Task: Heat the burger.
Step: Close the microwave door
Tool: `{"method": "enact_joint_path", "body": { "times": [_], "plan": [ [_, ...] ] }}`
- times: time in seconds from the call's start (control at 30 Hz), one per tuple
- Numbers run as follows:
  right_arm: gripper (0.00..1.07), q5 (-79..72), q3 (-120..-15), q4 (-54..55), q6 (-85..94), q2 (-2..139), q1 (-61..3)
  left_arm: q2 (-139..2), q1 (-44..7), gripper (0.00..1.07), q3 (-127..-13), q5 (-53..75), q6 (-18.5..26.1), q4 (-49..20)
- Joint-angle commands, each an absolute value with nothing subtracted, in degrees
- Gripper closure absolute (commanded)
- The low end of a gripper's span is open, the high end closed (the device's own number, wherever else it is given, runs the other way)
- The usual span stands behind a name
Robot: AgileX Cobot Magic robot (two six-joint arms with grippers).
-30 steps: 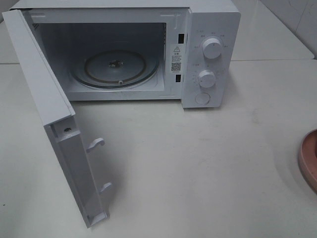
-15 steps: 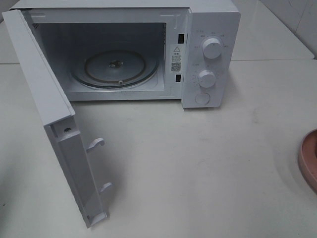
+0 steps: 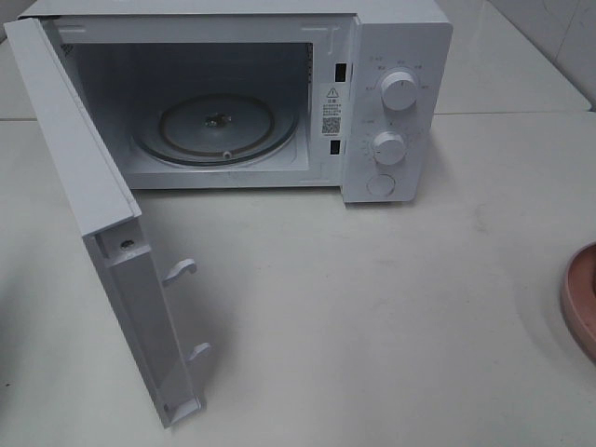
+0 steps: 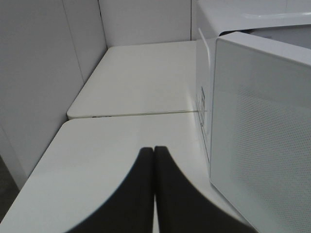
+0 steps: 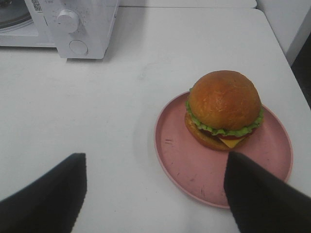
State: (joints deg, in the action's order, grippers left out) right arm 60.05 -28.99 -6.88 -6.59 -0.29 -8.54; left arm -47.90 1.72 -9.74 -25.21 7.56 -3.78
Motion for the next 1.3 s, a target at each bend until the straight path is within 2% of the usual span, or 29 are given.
{"method": "enact_joint_path", "body": {
  "times": [0.03,0.07,0.1,0.17,0.2,0.27,0.33,0.57,0.67,0.7,0.8,0.87,0.97,1.03,1.1,1.13,1.17,1.2,1.23,1.3],
  "plan": [
    [0.32,59.5,-29.0,-6.8,-5.8,-1.8,-8.0,-54.9,1.8,1.07,-9.6,-34.3,2.0,4.1],
    [0.32,59.5,-29.0,-6.8,-5.8,-1.8,-8.0,-54.9,1.8,1.07,-9.6,-34.3,2.0,4.1],
    [0.32,59.5,-29.0,-6.8,-5.8,-1.8,-8.0,-58.2,1.8,1.07,-9.9,-36.8,-0.5,7.6],
    [0.32,59.5,-29.0,-6.8,-5.8,-1.8,-8.0,-59.9,1.8,1.07,-10.2,-37.9,-1.6,9.5],
    [0.32,59.5,-29.0,-6.8,-5.8,-1.8,-8.0,-63.3,1.8,1.07,-10.7,-39.5,-3.7,13.4],
    [0.32,59.5,-29.0,-6.8,-5.8,-1.8,-8.0,-64.5,1.8,1.07,-10.9,-40.3,-4.8,15.0],
    [0.32,59.5,-29.0,-6.8,-5.8,-1.8,-8.0,-69.9,1.8,1.07,-10.9,-47.7,-8.6,22.2],
    [0.32,59.5,-29.0,-6.8,-5.8,-1.8,-8.0,-77.2,1.8,1.07,-12.8,-54.6,-9.5,29.5],
    [0.32,59.5,-29.0,-6.8,-5.8,-1.8,-8.0,-79.6,-0.4,1.07,-14.1,-54.7,-9.5,29.2],
    [0.32,59.5,-29.0,-6.8,-5.8,-1.8,-8.0,-80.9,-2.8,1.07,-15.0,-54.7,-9.1,29.1],
    [0.32,59.5,-29.0,-6.8,-5.8,-1.8,-8.0,-81.6,-4.1,1.07,-15.4,-54.7,-9.0,28.8],
    [0.32,59.5,-29.0,-6.8,-5.8,-1.8,-8.0,-84.1,-8.3,1.07,-16.5,-54.9,-8.9,24.5],
    [0.32,59.5,-29.0,-6.8,-5.8,-1.8,-8.0,-84.6,-9.3,1.07,-16.8,-55.2,-8.9,23.3],
    [0.32,59.5,-29.0,-6.8,-5.8,-1.8,-8.0,-87.0,-13.0,1.07,-18.8,-55.3,-8.3,20.4],
    [0.32,59.5,-29.0,-6.8,-5.8,-1.8,-8.0,-87.8,-14.2,1.07,-19.4,-55.3,-7.7,19.5],
    [0.32,59.5,-29.0,-6.8,-5.8,-1.8,-8.0,-89.0,-16.6,1.07,-20.6,-55.3,-7.2,16.8],
    [0.32,59.5,-29.0,-6.8,-5.8,-1.8,-8.0,-89.0,-16.6,1.07,-20.6,-55.3,-7.2,16.8],
    [0.32,59.5,-29.0,-6.8,-5.8,-1.8,-8.0,-90.2,-19.0,1.07,-21.9,-55.3,-6.0,12.4],
    [0.32,59.5,-29.0,-6.8,-5.8,-1.8,-8.0,-90.2,-19.0,1.07,-21.9,-55.3,-6.0,12.4],
    [0.32,59.5,-29.0,-6.8,-5.8,-1.8,-8.0,-92.2,-23.3,1.07,-24.1,-55.3,-2.7,4.2]
  ]
}}
